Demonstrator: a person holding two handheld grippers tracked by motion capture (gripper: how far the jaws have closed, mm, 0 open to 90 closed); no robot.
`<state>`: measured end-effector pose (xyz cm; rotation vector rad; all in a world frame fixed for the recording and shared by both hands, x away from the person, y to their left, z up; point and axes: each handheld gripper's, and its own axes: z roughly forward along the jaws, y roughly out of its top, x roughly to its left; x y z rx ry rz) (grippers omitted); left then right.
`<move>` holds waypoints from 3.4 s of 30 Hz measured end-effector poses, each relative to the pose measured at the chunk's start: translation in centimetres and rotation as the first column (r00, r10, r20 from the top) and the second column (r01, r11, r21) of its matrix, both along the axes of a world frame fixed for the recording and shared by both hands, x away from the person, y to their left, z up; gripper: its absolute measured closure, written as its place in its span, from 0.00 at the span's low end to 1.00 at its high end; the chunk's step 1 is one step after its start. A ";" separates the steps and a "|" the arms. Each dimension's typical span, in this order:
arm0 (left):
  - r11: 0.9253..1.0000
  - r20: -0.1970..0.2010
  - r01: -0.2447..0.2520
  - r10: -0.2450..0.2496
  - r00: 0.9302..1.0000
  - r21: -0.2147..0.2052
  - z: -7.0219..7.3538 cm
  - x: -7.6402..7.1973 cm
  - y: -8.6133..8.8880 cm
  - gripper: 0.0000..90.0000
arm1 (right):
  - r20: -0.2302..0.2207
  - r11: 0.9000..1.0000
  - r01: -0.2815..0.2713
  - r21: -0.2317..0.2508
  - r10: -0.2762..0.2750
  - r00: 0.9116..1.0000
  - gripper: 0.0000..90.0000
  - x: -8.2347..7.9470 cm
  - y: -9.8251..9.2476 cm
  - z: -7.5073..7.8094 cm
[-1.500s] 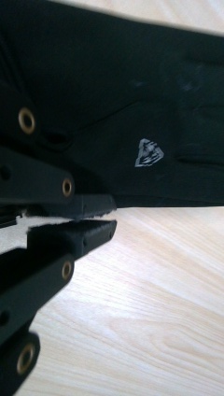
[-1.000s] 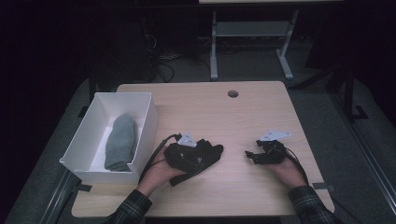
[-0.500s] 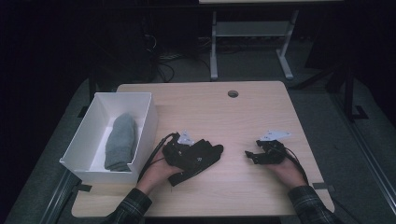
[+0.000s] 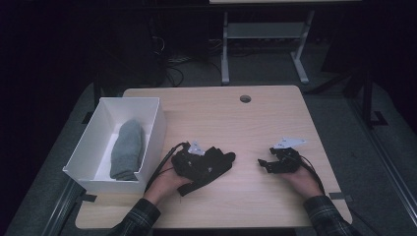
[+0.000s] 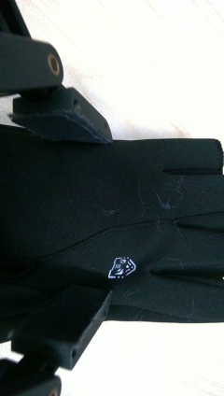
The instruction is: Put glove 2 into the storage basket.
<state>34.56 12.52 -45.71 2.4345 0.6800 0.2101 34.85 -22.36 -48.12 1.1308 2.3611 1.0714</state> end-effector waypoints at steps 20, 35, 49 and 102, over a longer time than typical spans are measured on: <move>1.000 -0.092 0.006 -0.006 0.996 -0.006 1.1 -0.3 -0.4 0.71 | 0.002 1.000 -0.001 -0.001 0.001 1.000 0.33 0.0 0.0 0.0; 0.993 -0.091 -0.053 0.043 0.995 -0.107 6.5 0.3 -1.1 0.72 | 0.002 1.000 -0.002 0.001 0.002 1.000 0.33 0.0 0.0 0.0; 0.984 -0.030 -0.112 0.109 0.994 -0.141 14.1 1.7 1.7 0.72 | -0.003 1.000 0.008 0.001 -0.008 1.000 0.28 0.0 0.1 0.0; 0.765 -0.123 -0.638 0.628 0.769 -0.083 10.9 3.4 22.0 0.71 | -0.015 1.000 0.023 -0.013 -0.023 1.000 0.19 0.1 0.1 -0.1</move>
